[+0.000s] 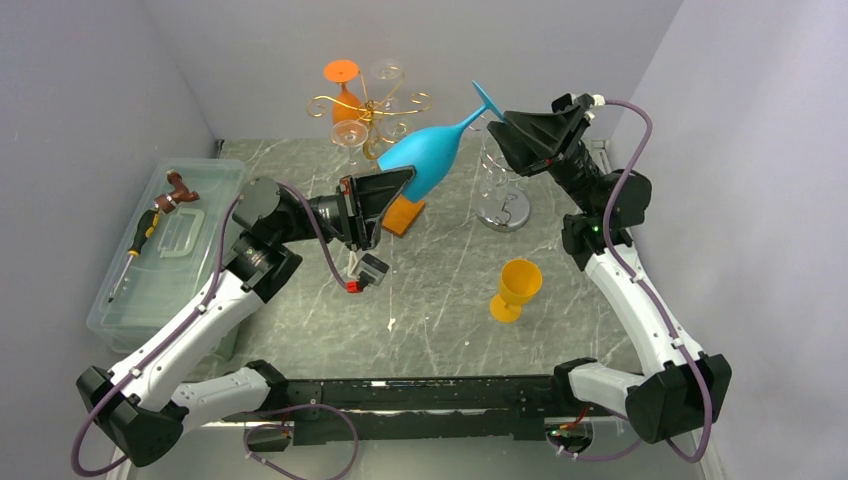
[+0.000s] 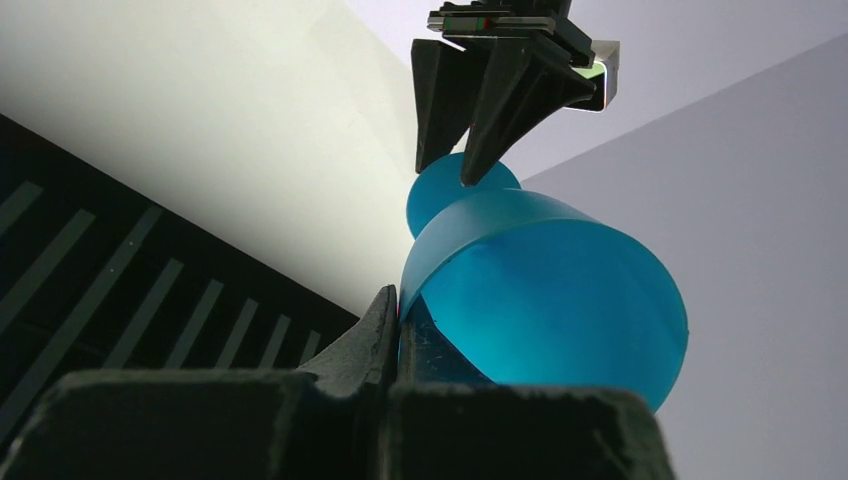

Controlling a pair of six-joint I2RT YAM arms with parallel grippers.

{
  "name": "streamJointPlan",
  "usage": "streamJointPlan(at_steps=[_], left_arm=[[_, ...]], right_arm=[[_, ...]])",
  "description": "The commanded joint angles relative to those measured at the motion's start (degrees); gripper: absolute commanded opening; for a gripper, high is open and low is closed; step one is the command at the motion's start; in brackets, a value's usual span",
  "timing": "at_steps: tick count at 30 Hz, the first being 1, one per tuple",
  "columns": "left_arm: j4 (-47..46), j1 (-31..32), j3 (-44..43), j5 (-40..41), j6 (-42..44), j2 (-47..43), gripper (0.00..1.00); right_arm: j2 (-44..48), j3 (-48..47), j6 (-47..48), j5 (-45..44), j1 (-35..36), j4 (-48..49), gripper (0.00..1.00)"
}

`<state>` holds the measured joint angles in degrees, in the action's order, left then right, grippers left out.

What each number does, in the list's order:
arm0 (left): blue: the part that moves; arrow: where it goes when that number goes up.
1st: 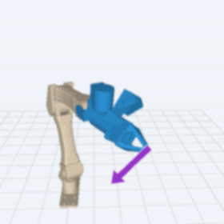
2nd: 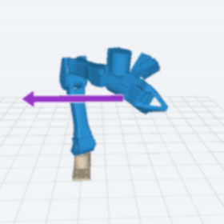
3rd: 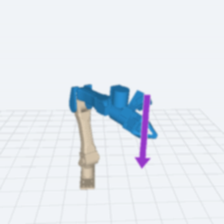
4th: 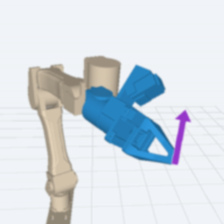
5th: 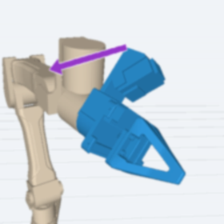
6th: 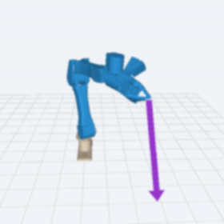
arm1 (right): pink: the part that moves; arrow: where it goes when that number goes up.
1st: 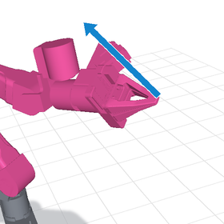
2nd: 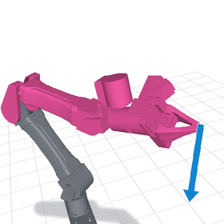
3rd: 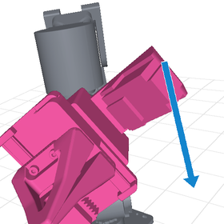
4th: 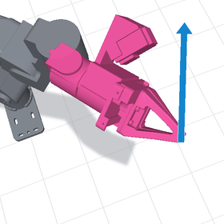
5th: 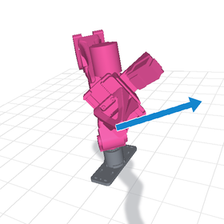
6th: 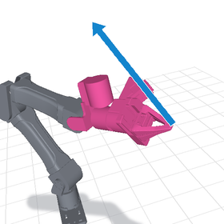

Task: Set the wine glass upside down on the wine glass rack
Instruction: Pick up the wine glass at the center of the board.

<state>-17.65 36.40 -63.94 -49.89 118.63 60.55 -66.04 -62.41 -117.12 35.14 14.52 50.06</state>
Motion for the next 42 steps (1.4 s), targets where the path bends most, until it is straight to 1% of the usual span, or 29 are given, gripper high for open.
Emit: streamJointPlan(at_steps=[1,4,7,9,13,17,18,20,21,23,26,27,29,32,33,35,36,38,40,41,42], left_arm=[[-0.62,-0.28,1.52,-2.04,24.14,-1.05,0.00],[-0.09,-0.28,1.47,-3.31,25.74,-0.42,0.00],[0.55,-0.28,1.09,-4.17,26.99,-0.20,0.00],[2.17,-0.36,1.03,-4.67,28.27,-0.54,0.00],[4.67,-0.33,1.37,-5.00,30.23,-1.28,0.00],[5.28,-0.28,1.93,-4.96,31.07,-1.41,0.00],[5.81,-0.31,1.85,-5.22,31.55,-1.28,0.00],[7.05,-0.29,1.36,-5.99,32.88,-0.72,0.00],[7.89,-0.30,1.10,-6.41,33.56,-0.42,0.00],[10.35,-0.42,0.58,-7.10,34.99,-0.11,0.00],[12.61,-0.50,-0.09,-8.09,36.04,0.49,0.00],[12.70,-0.56,-0.28,-8.35,36.18,0.85,0.00],[12.48,-0.67,-0.47,-9.19,36.53,1.47,0.00],[13.19,-0.80,-0.87,-10.36,36.84,1.96,0.00],[13.94,-0.88,-1.27,-10.86,36.93,2.13,0.00],[14.95,-0.89,-2.15,-11.06,36.94,2.59,0.01],[14.77,-0.97,-2.38,-10.75,36.87,2.96,0.07],[13.49,-0.98,-1.97,-9.35,36.57,3.52,0.22],[11.46,-0.98,-0.79,-7.55,35.56,3.82,0.47],[10.50,-0.98,-0.19,-7.05,34.54,3.80,0.58],[9.41,-0.98,0.43,-6.54,33.26,3.72,0.66]], right_arm=[[0.00,-3.19,-3.10,-1.94,-0.22,3.97,0.38],[-0.41,-3.37,-2.41,-1.72,-0.21,2.63,0.41],[-0.29,-0.99,-2.85,-3.12,-0.20,2.92,0.43],[0.00,1.09,-3.70,-4.56,-0.20,2.85,0.47],[0.34,3.31,-4.35,-8.23,-0.12,2.78,0.47],[-0.32,2.46,-4.11,-11.26,1.24,2.01,0.47],[-0.58,1.98,-4.02,-11.99,1.82,1.51,0.49],[-0.86,1.65,-4.16,-13.83,2.90,1.05,0.56],[-0.67,1.75,-3.94,-15.15,3.57,0.90,0.56],[-0.15,1.90,-3.46,-17.20,4.44,-0.25,0.53],[1.02,2.46,-2.89,-20.53,4.98,-1.31,0.37],[1.38,2.55,-2.79,-21.19,4.99,-1.55,0.34],[1.67,2.58,-2.70,-22.06,4.99,-2.08,0.28],[1.58,2.38,-2.92,-22.87,5.14,-2.39,0.24],[1.20,2.12,-2.94,-22.87,5.28,-1.93,0.20],[0.40,1.52,-3.27,-22.70,5.49,-0.39,0.07],[0.08,1.29,-3.35,-22.62,5.59,0.20,0.00],[-0.05,1.03,-3.45,-22.47,5.60,0.48,0.00],[0.32,1.34,-3.21,-22.74,5.69,0.47,0.00],[0.50,1.47,-3.28,-22.69,5.77,0.35,0.00],[0.61,1.72,-3.33,-22.61,5.78,0.57,0.00]])
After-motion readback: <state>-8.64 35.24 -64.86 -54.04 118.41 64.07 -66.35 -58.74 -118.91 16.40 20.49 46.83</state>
